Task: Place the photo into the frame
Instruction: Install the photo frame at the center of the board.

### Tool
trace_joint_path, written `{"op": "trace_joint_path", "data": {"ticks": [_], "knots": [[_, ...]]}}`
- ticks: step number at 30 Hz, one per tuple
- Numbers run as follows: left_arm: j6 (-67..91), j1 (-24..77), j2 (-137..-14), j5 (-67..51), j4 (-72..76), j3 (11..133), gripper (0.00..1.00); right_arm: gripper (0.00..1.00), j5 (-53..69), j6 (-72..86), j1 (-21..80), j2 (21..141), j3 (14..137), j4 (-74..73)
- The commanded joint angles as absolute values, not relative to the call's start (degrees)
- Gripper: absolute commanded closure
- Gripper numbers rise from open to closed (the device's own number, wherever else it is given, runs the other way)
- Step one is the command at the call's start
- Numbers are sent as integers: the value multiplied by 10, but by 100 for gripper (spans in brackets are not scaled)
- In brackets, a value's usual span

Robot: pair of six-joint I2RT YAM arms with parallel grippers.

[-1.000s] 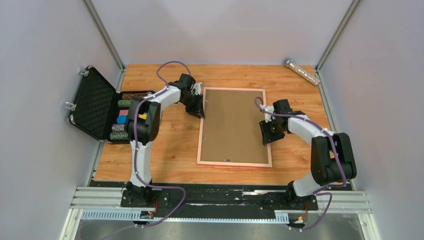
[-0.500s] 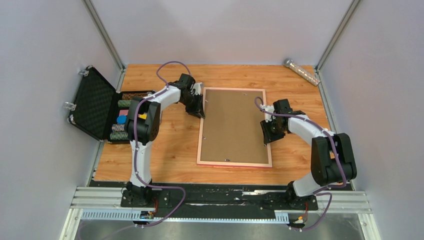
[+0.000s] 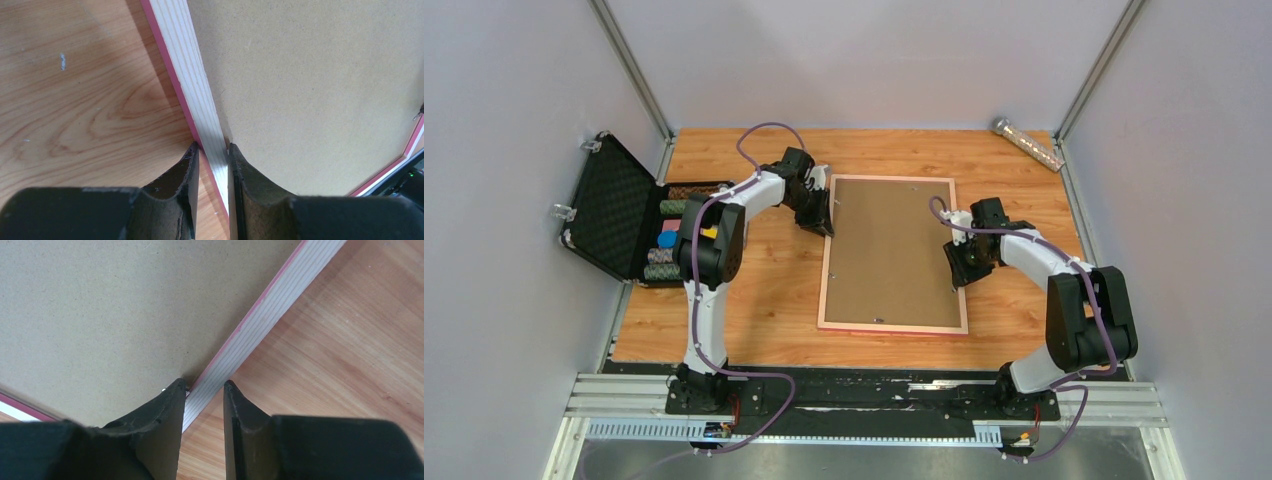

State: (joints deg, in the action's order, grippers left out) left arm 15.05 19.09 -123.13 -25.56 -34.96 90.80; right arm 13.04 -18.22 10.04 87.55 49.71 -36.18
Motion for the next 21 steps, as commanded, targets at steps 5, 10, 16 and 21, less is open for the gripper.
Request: {"op": "trace_joint_path", "data": {"ticks": [5, 10, 16, 21], "knots": [[128, 173, -1227, -227, -338, 905, 100, 66, 169, -259, 105, 878, 509, -394], [129, 172, -1227, -227, -338, 905, 100, 63, 188, -272, 105, 883, 510, -402], [129, 171, -1226, -227, -338, 905, 100, 59, 194, -289, 105, 888, 506, -406], [129, 171, -1226, -227, -337, 904, 100, 54, 200, -297, 105, 894, 507, -409]]}}
